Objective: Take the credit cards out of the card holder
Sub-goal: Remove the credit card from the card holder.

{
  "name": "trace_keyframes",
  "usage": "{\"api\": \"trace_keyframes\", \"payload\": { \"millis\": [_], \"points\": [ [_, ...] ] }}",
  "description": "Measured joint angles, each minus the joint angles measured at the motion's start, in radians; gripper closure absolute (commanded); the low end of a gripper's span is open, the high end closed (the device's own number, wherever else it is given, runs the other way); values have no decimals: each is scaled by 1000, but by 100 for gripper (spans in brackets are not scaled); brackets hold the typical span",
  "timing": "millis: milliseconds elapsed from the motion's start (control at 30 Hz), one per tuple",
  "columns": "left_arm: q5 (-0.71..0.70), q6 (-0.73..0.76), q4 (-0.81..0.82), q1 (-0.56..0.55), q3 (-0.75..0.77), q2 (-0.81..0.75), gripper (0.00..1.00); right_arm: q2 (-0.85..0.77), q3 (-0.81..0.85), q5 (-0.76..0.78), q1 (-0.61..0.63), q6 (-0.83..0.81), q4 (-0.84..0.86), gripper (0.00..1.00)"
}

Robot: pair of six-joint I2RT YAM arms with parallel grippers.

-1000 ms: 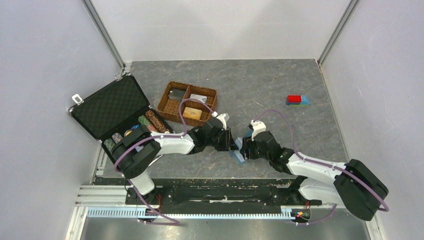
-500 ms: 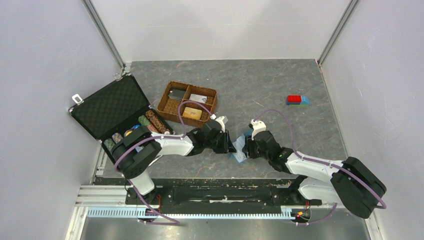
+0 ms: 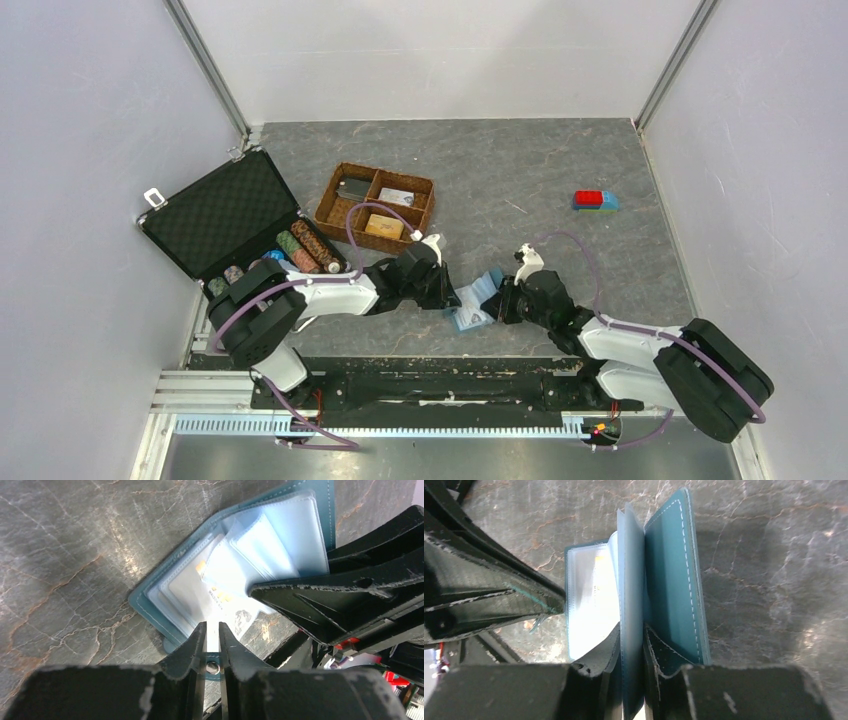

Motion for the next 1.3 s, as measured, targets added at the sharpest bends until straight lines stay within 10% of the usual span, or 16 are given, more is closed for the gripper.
{"api": "trace_keyframes", "payload": {
  "millis": [1300],
  "points": [
    [-14, 0, -51, 0, 52, 37, 85, 79, -160, -344, -116, 268, 419, 76]
  ]
}}
